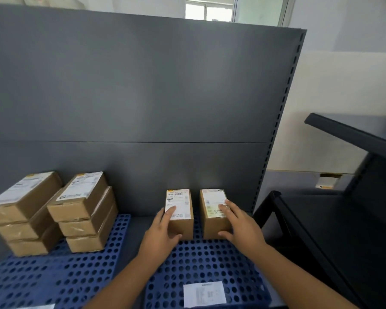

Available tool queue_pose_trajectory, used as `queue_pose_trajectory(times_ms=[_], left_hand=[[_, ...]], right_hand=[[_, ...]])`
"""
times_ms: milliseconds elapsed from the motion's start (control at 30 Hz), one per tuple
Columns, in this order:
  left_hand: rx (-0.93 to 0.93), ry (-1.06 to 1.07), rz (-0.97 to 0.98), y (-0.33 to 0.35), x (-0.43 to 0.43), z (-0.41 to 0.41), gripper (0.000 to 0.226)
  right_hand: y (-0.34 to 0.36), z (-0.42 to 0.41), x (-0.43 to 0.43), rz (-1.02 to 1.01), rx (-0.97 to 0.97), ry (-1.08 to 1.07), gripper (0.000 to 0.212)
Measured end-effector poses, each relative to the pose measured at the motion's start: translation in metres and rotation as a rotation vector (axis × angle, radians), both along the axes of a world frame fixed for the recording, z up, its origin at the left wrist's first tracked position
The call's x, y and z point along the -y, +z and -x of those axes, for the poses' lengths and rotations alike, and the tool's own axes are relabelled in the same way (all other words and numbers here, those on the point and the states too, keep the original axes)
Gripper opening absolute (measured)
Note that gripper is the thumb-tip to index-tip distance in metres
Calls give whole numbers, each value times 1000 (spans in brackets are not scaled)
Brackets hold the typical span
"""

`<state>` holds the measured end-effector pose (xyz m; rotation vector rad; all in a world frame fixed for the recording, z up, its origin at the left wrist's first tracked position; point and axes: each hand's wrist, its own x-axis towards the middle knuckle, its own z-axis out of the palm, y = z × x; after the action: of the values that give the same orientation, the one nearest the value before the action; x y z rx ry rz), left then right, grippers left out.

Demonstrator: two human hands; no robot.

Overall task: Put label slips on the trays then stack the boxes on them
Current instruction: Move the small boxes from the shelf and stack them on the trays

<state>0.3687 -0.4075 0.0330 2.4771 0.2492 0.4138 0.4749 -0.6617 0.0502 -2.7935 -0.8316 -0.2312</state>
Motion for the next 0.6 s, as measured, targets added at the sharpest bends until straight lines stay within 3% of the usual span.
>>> queue_pose_trajectory(times_ms=[400,600], left_hand=[[108,62,-192,20,12,39,84],[248,-65,-313,59,50,38,79]], right_hand=[[15,29,25,-91,77,45,86],[39,62,68,-73,165,1,81]])
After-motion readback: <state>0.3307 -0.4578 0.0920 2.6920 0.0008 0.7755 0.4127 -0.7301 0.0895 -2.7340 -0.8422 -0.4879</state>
